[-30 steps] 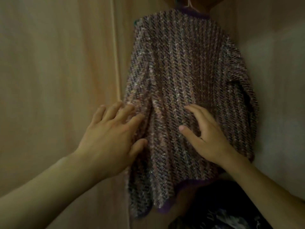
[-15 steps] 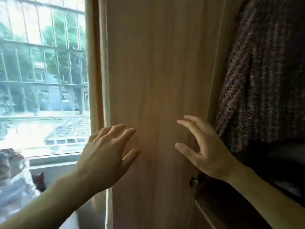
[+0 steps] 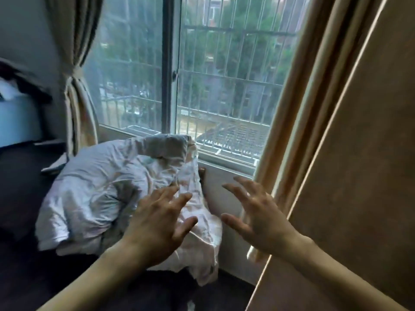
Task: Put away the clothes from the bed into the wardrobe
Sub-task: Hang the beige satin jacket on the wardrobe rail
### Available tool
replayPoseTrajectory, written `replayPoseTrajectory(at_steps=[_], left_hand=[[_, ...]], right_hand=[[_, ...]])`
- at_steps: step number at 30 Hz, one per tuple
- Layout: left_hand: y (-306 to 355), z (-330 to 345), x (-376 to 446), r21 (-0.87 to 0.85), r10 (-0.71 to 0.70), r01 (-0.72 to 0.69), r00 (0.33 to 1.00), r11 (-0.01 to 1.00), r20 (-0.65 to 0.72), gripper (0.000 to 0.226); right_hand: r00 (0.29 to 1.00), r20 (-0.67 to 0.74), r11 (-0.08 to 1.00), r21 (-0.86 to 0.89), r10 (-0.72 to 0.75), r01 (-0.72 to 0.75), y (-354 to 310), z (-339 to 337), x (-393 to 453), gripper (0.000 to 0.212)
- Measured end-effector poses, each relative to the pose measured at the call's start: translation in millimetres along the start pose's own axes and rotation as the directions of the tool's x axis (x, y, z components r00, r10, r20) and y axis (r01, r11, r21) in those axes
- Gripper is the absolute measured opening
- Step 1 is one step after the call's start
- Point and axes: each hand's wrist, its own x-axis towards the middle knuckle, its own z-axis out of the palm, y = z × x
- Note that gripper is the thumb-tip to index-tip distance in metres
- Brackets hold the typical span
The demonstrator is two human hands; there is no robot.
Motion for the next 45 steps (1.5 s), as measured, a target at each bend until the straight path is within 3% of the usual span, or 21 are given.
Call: replayPoseTrajectory(at_steps=[9,15,27,33,41,45], left_hand=[[-65,9,-4,0.077,-0.381,0.38,0.924,0.922,-0.002,0.08],[-72,27,-2,0.161,-0.567,0.561,0.824,0.812,-0.011,0.062],[-143,34,-62,0.178,-0.779,0.781,0.619,0.599,-0.094,0.058],[-219,27,-86,0.15,-0.812,0.824,0.565,0.546,-0.145,0.058],[-317,15,-136,0.1,-0.88,0.893,0.45,0.439,-0.15,0.069],[-351,17,-149,0.051,-0.914,0.924,0.383,0.38,-0.134,0.066]], right_hand=[[0.976,0.087,0.967,0.178,-0.2,0.182,-11,82,89,0.078],[0.93,0.117,0.923,0.217,-0.348,0.318,-12,108,139,0.072],[0.766,0.221,0.796,0.226,-0.603,0.562,-111,164,201,0.088],[0.696,0.239,0.735,0.266,-0.677,0.624,-191,194,240,0.093],[0.618,0.306,0.687,0.242,-0.724,0.685,-292,253,295,0.082],[0.542,0.323,0.626,0.285,-0.776,0.726,-335,283,318,0.082]])
